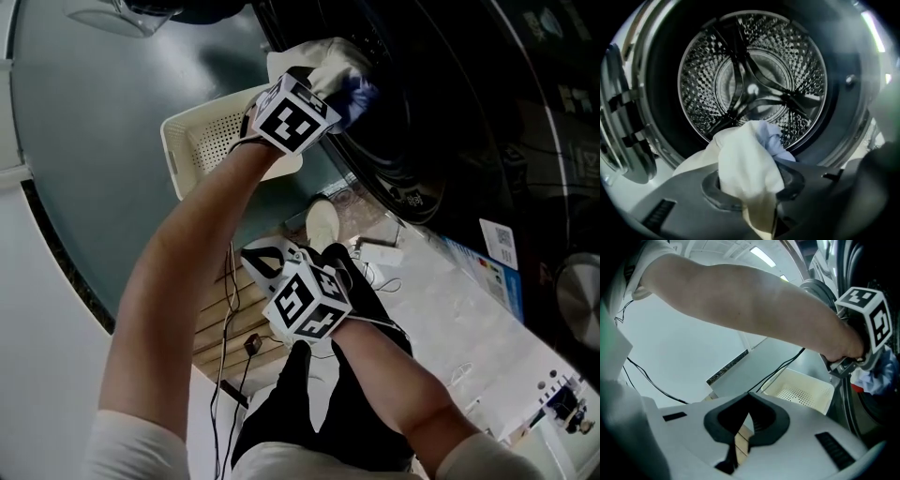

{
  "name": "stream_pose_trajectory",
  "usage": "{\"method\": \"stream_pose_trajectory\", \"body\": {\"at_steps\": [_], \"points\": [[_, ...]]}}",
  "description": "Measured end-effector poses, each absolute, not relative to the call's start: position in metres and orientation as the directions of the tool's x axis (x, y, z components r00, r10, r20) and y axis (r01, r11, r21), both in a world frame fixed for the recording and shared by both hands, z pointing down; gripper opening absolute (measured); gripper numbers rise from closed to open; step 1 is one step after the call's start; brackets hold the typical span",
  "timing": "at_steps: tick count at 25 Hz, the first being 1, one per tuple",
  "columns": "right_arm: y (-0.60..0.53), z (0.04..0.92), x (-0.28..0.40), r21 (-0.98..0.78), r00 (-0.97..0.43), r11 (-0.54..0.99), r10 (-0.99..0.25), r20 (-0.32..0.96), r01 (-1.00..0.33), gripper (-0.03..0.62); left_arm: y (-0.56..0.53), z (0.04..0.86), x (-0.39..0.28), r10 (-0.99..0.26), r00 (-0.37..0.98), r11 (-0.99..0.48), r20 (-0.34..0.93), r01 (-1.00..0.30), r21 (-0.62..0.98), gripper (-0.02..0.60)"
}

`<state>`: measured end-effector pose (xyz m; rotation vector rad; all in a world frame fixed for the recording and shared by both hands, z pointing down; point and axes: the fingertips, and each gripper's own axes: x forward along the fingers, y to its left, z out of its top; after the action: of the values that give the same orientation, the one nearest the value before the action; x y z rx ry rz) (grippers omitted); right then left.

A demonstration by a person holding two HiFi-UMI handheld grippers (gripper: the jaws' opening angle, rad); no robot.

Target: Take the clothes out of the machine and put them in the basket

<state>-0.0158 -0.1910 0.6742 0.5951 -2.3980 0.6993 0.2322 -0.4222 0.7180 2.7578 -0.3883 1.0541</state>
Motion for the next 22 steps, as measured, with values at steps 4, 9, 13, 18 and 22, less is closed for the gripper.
{"method": "stream_pose_trajectory", "body": {"at_steps": [4,9,13,18,22], "points": [[-0.187,0.674,-0.026,-0.343,-0.743,0.768,-0.246,0.622,-0.541,0.005,-0.42,0.694,0.217,-0.196,0.754,-0.945,0.627,-0.315,0.083,0.13],[-0.181,0.676,-0.036,-0.339,-0.74,0.775,-0.234,0.63,-0.533,0.005,-0.424,0.661,0.204,-0.215,0.791,-0.941,0.573,-0.326,0.097,0.129],[-0.178,0.675,-0.041,-0.334,-0.74,0.78,-0.23,0.632,-0.529,0.005,-0.426,0.632,0.192,-0.226,0.82,-0.939,0.525,-0.328,0.107,0.127],[-0.177,0.673,-0.05,-0.329,-0.742,0.785,-0.233,0.628,-0.525,0.005,-0.429,0.601,0.178,-0.252,0.841,-0.934,0.479,-0.341,0.107,0.126],[-0.174,0.672,-0.057,-0.326,-0.744,0.79,-0.231,0.627,-0.52,0.005,-0.43,0.576,0.165,-0.272,0.851,-0.929,0.448,-0.354,0.11,0.124]]}}
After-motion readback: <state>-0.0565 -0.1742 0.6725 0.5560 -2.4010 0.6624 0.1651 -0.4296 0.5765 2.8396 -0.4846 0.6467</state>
